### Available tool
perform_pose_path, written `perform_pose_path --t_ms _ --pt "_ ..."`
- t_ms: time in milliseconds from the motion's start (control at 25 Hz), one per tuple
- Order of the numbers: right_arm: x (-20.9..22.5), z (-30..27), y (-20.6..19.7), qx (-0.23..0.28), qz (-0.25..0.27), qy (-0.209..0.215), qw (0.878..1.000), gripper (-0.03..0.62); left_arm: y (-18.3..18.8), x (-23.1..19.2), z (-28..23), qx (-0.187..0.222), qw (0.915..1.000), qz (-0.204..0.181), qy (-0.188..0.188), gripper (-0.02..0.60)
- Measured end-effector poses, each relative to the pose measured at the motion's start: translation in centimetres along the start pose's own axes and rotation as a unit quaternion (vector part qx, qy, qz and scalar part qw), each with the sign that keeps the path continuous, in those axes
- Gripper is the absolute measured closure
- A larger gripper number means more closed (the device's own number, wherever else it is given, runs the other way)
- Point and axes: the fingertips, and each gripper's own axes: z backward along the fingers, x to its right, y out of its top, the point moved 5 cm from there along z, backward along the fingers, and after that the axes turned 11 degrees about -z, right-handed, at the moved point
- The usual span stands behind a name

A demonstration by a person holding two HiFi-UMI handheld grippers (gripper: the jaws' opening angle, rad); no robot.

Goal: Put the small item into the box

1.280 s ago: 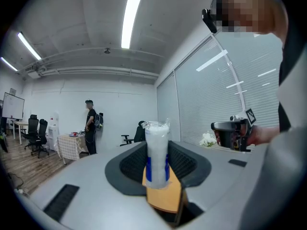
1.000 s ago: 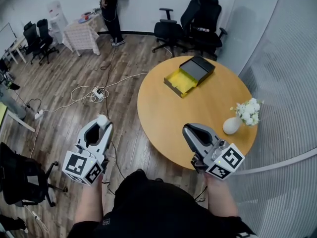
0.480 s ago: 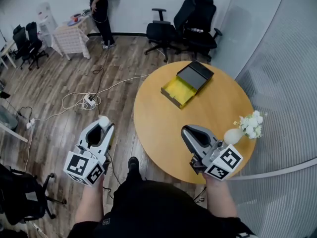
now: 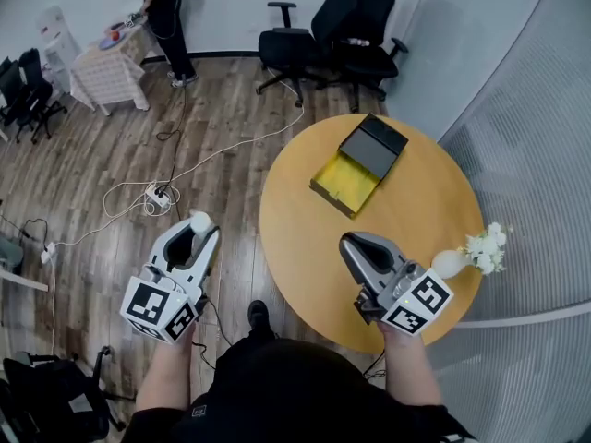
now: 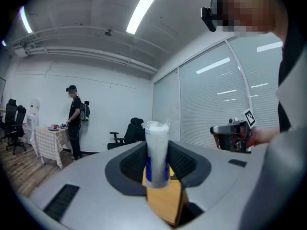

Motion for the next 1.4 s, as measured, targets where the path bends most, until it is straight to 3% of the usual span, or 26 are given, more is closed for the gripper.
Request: perform_pose_path --t_ms 240,440,1160,1400 --pt "1.4 -3.8 0.2 0.004 -0.003 -0.028 1.000 0.554 -0.8 -4.1 -3.0 0.004 0.9995 0.007 -0.030 0.443" --pt "2.2 -5.0 0.0 0.010 -0.010 -0.042 0.999 0.554 -1.4 -5.2 -5.3 0.000 0.9984 0.009 -0.055 0.443" --pt "9.2 5.8 2.3 0.050 -0.024 -0.079 0.995 0.554 -0.3 4.8 -17.3 -0.006 0.9937 -0.009 -0.112 0.443" --pt "11.8 6.3 2.7 0.059 -0.031 -0.104 0.992 0.554 -1.1 5.8 -21.4 -0.012 0.9904 -0.007 -0.138 0.443"
